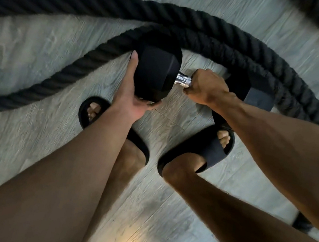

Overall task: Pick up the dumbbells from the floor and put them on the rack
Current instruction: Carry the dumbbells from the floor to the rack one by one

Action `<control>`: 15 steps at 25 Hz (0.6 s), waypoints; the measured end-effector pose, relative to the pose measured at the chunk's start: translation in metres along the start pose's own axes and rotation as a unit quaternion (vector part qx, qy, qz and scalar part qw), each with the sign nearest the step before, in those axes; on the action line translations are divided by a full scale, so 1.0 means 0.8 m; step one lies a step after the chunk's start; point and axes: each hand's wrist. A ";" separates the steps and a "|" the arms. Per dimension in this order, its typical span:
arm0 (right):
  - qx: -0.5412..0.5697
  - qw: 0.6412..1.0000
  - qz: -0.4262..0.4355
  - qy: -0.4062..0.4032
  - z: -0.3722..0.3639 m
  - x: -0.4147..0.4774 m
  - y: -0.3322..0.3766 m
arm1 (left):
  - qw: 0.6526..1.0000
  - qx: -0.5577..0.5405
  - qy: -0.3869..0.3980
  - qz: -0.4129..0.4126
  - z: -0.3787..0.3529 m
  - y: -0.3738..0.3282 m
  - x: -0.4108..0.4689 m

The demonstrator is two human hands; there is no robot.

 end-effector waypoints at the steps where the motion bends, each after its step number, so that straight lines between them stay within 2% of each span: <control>1: 0.006 1.000 0.004 0.002 0.002 -0.001 0.001 | 1.000 -0.004 0.000 -0.012 -0.002 0.003 -0.002; 5: 0.004 1.000 -0.006 0.014 0.006 -0.018 0.008 | 1.000 -0.008 -0.013 -0.018 0.000 0.002 -0.021; 8: 0.005 0.999 -0.009 0.041 0.017 -0.067 0.020 | 0.999 -0.014 -0.039 0.015 0.014 0.005 -0.064; 13: -0.070 0.995 0.018 0.070 0.080 -0.207 0.065 | 0.992 -0.094 -0.078 0.035 0.054 0.024 -0.221; 15: -0.111 0.989 0.041 0.092 0.110 -0.263 0.098 | 0.991 -0.122 -0.054 0.020 0.084 0.029 -0.287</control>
Point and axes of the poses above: each hand's wrist, its own x-axis towards the middle knuckle, its own z-axis out of the back of the hand, y = z × x, and after that the axes turned 7 degrees about -x, right-handed
